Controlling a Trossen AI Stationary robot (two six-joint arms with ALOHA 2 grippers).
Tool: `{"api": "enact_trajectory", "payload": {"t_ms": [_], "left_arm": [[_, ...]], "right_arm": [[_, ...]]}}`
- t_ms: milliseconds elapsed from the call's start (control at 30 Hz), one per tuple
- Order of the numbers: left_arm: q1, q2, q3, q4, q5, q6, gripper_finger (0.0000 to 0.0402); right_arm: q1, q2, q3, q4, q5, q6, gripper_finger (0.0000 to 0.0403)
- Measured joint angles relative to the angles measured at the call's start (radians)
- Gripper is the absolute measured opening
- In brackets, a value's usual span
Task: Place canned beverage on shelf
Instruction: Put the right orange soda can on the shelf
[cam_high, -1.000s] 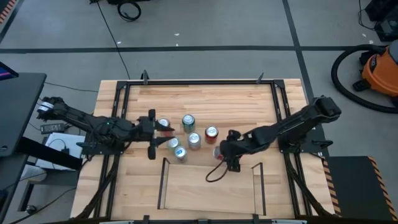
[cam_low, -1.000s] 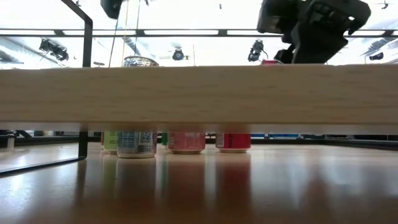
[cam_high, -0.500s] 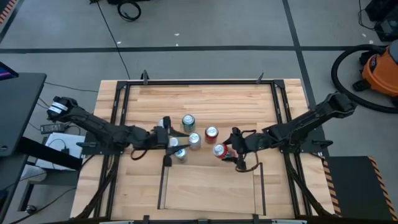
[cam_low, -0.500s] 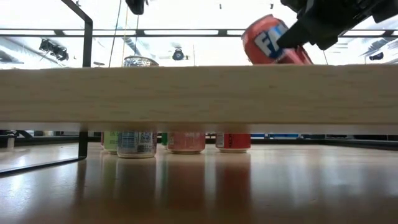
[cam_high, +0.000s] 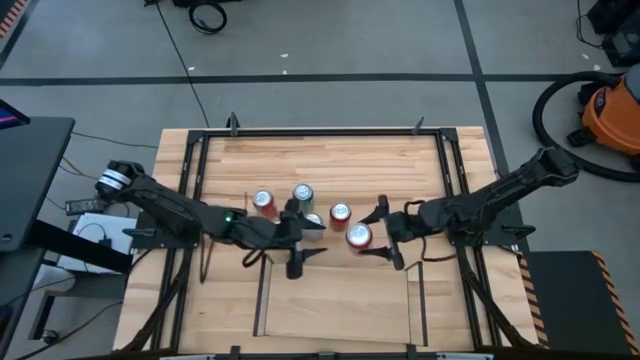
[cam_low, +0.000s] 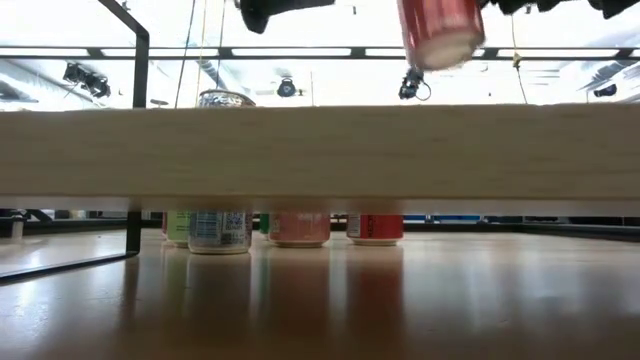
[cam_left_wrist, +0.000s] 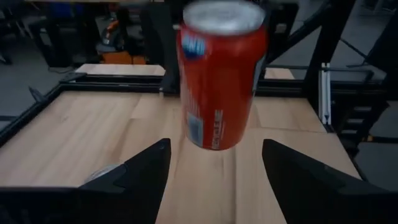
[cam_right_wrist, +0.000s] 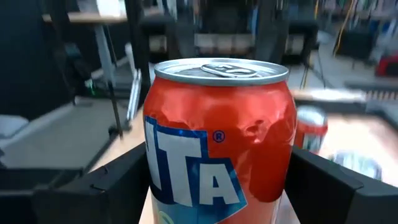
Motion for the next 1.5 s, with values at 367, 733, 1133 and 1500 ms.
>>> {"api": "enact_trajectory", "payload": {"t_ms": [367,733,1133,1500], "left_arm": [[0.003,0.141,0.078,0.048,0.087,-0.06,0.0301],[0.025,0.213,0.083,0.208,0.153,-0.003,0.0383],[0.024,0.238,0.082,0.34,0.163,0.112,0.038],[0.026,0.238,0.082,0.334,0.164,0.125,0.0307]], "right_arm": [[0.042,0.028,0.001,0.28,-0.077,-0.165,0.0323],[0.034,0.137,0.001,0.441,-0.098,-0.219,0.0323],[0.029,0.165,0.001,0.466,-0.087,-0.217,0.0323],[0.026,0.165,0.001,0.45,-0.083,-0.213,0.0323]]}}
